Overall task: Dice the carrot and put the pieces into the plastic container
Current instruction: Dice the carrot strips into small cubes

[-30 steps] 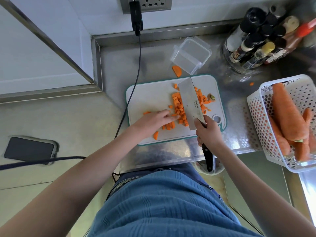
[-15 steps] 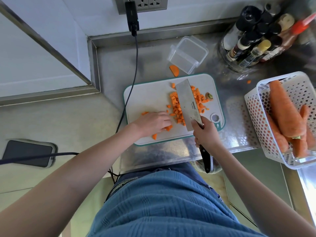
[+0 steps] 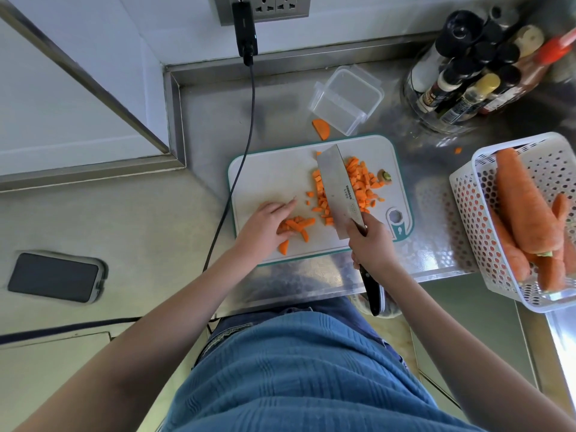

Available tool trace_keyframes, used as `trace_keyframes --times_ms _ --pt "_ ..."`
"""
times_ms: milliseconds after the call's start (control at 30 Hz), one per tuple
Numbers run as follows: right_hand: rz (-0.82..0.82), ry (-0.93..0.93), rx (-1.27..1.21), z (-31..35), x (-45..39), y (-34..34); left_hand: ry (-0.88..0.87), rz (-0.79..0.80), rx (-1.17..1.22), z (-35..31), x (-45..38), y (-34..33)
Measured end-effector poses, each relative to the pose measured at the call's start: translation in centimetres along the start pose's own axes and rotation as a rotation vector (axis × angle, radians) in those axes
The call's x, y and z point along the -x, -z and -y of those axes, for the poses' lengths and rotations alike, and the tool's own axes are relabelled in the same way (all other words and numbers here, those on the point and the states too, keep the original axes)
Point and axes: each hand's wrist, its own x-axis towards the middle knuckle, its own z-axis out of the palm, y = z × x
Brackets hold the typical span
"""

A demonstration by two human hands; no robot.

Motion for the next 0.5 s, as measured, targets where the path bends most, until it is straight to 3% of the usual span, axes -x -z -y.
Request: trace_keyframes --times_ms 233,500 --pt "-0.049 0.100 0.210 -0.9 1.1 -1.4 0.043 0.036 0.088 -0.1 -0.1 0.5" --pt "-0.066 0.104 0.268 -1.3 1.9 -4.9 0.063 0.044 0.101 -1.2 -0.1 -0.2"
